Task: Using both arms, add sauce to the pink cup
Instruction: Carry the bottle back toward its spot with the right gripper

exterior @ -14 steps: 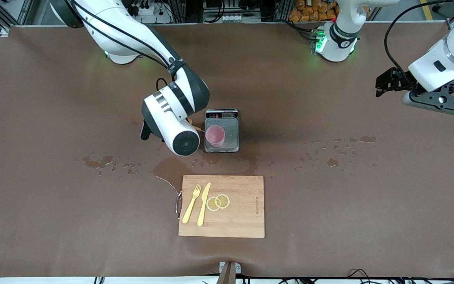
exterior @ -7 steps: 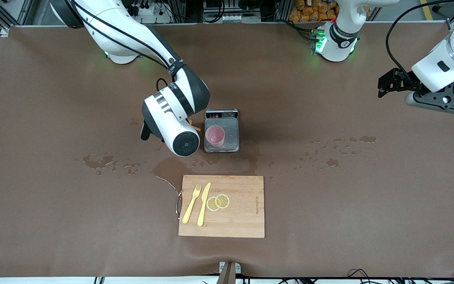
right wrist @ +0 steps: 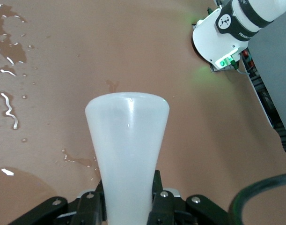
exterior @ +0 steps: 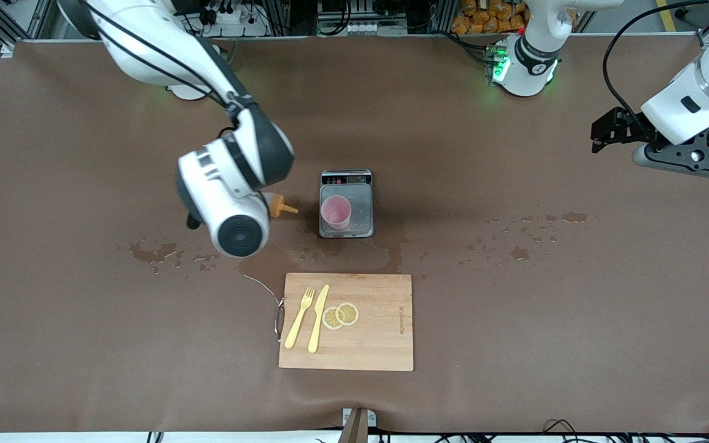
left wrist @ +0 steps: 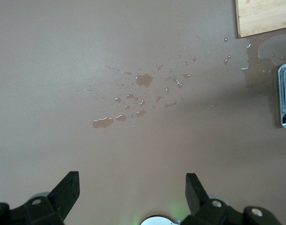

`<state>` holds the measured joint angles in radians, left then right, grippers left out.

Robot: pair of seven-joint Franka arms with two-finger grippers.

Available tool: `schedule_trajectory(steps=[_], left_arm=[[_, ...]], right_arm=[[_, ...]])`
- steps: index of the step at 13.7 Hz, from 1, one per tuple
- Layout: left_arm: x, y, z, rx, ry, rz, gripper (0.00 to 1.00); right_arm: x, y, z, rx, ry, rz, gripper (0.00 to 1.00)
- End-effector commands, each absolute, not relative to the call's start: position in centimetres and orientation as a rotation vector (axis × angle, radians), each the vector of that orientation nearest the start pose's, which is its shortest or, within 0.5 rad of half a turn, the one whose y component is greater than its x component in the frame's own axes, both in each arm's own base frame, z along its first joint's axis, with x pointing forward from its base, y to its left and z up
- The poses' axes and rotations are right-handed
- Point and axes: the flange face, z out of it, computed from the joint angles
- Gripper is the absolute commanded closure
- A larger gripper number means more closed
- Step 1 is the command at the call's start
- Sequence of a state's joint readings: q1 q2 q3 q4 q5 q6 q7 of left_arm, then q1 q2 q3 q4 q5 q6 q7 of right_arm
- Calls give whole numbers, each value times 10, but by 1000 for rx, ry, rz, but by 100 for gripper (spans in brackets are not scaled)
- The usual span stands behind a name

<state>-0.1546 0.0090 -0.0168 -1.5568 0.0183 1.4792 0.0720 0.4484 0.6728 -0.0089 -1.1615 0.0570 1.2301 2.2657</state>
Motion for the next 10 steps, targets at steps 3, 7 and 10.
schedule_trajectory(steps=[3, 7, 10], left_arm=[[537, -95, 623, -3078, 365, 113, 0], [539, -94, 622, -3075, 362, 112, 0], [540, -93, 620, -3073, 359, 117, 0]], right_arm=[[614, 215, 446, 1682, -2092, -495, 91], [627, 143, 469, 1790, -2114, -704, 88], [632, 86, 474, 1861, -2127, -856, 88]])
